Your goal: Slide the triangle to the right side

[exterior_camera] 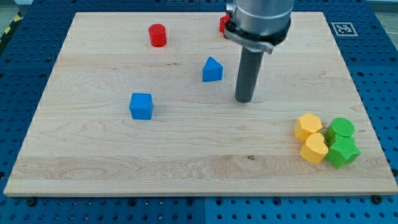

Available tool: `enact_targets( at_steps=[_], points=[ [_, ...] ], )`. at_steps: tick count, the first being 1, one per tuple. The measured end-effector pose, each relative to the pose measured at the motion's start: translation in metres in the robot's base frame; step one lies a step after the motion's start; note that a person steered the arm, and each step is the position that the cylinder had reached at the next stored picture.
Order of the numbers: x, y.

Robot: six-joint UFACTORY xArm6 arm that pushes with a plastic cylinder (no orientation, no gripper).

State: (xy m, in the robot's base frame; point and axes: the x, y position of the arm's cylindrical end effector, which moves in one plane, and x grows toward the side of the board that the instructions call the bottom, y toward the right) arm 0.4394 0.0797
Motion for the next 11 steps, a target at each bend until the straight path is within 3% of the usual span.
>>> enact_targets(
  at_steps=[2, 5, 7, 11],
  points=[
    [-0.083, 0.005],
    [-0.137, -0.048],
    [-0.112, -0.112],
    [-0.035, -0.065]
  ],
)
